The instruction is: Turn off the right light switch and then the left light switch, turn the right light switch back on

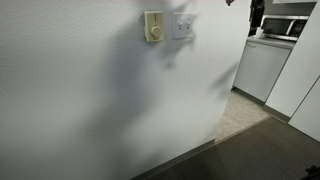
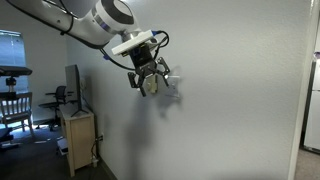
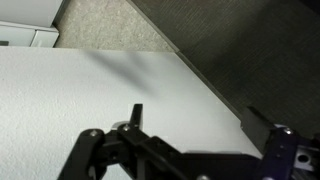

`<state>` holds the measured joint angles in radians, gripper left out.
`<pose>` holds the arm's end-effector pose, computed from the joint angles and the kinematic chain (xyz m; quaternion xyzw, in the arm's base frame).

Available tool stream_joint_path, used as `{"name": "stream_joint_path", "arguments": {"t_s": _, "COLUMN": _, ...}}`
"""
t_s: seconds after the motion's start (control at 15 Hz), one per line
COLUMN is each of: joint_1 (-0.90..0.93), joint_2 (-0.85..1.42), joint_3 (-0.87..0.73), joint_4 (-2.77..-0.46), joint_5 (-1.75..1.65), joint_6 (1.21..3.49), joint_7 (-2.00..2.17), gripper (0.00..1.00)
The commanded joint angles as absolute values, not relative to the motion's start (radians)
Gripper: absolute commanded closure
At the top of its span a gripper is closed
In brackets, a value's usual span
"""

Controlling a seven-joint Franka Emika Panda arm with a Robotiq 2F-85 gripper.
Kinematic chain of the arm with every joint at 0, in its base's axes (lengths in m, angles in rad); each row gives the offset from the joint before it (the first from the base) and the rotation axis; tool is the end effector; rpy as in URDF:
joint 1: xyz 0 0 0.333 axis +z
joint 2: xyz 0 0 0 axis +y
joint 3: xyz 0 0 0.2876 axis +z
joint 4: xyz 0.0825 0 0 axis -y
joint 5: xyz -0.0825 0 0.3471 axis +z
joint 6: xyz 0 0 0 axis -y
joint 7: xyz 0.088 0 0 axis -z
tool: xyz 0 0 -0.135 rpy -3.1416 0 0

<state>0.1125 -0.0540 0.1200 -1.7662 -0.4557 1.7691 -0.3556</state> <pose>0.5168 0.0716 0.5394 0.9202 0.3186 0.0134 0.2270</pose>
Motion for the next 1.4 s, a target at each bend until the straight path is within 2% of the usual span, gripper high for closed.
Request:
{"name": "stream_joint_path", "arguments": {"t_s": 0.0, "joint_1": 0.115, "joint_2": -0.047, "joint_3": 0.12, "joint_4": -1.757, "joint_5": -0.457, "joint_6": 1.764, "joint_7": -0.362, "gripper": 0.0}}
{"name": "stream_joint_path", "arguments": {"t_s": 0.27, "joint_1": 0.109, "joint_2": -0.041, "joint_3": 0.113, "joint_4": -1.759, "joint_5": -0.454, "joint_6": 1.796, "joint_7": -0.348, "gripper": 0.0}}
{"name": "stream_joint_path", "arguments": {"t_s": 0.8, "joint_1": 0.093, "joint_2": 0.03, "joint_3": 0.079, "joint_4": -1.794, "joint_5": -0.343, "joint_6": 2.263, "joint_7": -0.564, "gripper": 0.0}}
{"name": "stream_joint_path", "arguments": {"t_s": 1.0, "joint_1": 0.102, "joint_2": 0.058, "joint_3": 0.097, "joint_4": -1.778, "joint_5": -0.3, "joint_6": 2.28, "joint_7": -0.708, "gripper": 0.0}}
{"name": "stream_joint_path", "arguments": {"t_s": 1.33, "joint_1": 0.123, "joint_2": 0.075, "joint_3": 0.117, "joint_4": -1.754, "joint_5": -0.426, "joint_6": 2.287, "joint_7": -0.858, "gripper": 0.0}}
